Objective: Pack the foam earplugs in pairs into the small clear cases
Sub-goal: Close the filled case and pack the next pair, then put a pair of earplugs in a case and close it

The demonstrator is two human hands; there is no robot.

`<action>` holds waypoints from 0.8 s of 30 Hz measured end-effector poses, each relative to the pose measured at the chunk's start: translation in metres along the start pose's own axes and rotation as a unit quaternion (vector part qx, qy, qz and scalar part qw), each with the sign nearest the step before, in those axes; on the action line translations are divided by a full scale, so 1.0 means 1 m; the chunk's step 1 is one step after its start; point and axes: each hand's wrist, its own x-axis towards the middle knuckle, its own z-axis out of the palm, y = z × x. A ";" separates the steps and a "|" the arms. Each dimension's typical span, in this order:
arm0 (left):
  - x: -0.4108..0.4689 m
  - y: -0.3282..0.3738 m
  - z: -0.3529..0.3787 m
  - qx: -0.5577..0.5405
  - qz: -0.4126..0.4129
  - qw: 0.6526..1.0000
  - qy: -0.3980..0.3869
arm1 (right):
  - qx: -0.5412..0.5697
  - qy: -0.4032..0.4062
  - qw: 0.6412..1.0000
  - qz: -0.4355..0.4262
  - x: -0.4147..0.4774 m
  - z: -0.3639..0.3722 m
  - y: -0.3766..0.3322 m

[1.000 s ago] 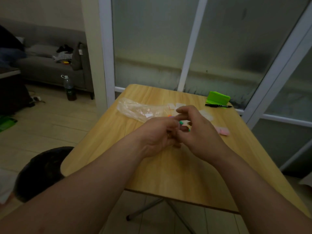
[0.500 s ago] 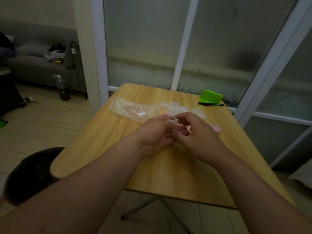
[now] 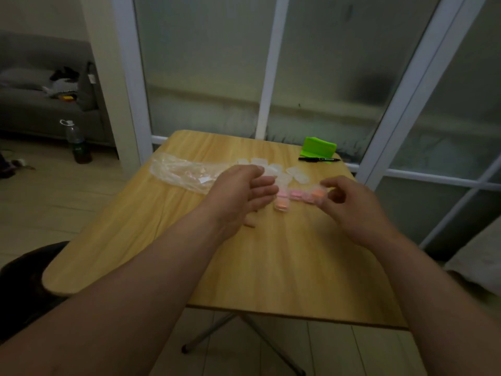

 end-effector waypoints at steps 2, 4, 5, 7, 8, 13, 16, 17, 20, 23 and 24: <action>0.004 0.001 -0.002 -0.008 0.007 1.000 0.020 | -0.024 -0.024 0.999 0.035 0.001 0.001 0.017; 0.005 0.001 -0.001 -0.010 0.009 0.999 0.031 | -0.033 -0.039 0.998 0.042 0.001 0.006 0.024; 0.006 0.000 -0.001 -0.010 0.009 0.999 0.034 | -0.036 -0.043 0.998 0.041 0.001 0.009 0.024; 0.008 -0.001 -0.001 -0.007 0.009 0.999 0.040 | -0.045 -0.049 0.997 0.033 0.001 0.017 0.017; 0.008 -0.001 -0.001 -0.006 0.009 0.999 0.042 | -0.052 -0.050 0.997 0.025 0.001 0.021 0.013; 0.008 -0.002 -0.001 0.009 0.017 0.999 0.041 | -0.093 -0.061 0.994 -0.005 0.004 0.038 0.003; 0.008 -0.001 -0.005 0.026 0.028 0.998 0.044 | -0.090 -0.053 0.994 -0.008 0.005 0.041 0.001; 0.009 0.000 -0.007 0.029 0.030 0.998 0.044 | -0.087 -0.052 0.995 -0.006 0.005 0.042 0.000; 0.009 0.002 -0.009 0.028 0.032 0.998 0.045 | -0.084 -0.047 0.995 0.000 0.006 0.044 -0.001; 0.009 0.003 -0.010 0.027 0.031 0.998 0.047 | -0.086 -0.040 0.995 0.002 0.005 0.045 -0.002; 0.009 0.003 -0.010 0.025 0.031 0.998 0.049 | -0.084 -0.041 0.996 0.002 0.004 0.045 -0.002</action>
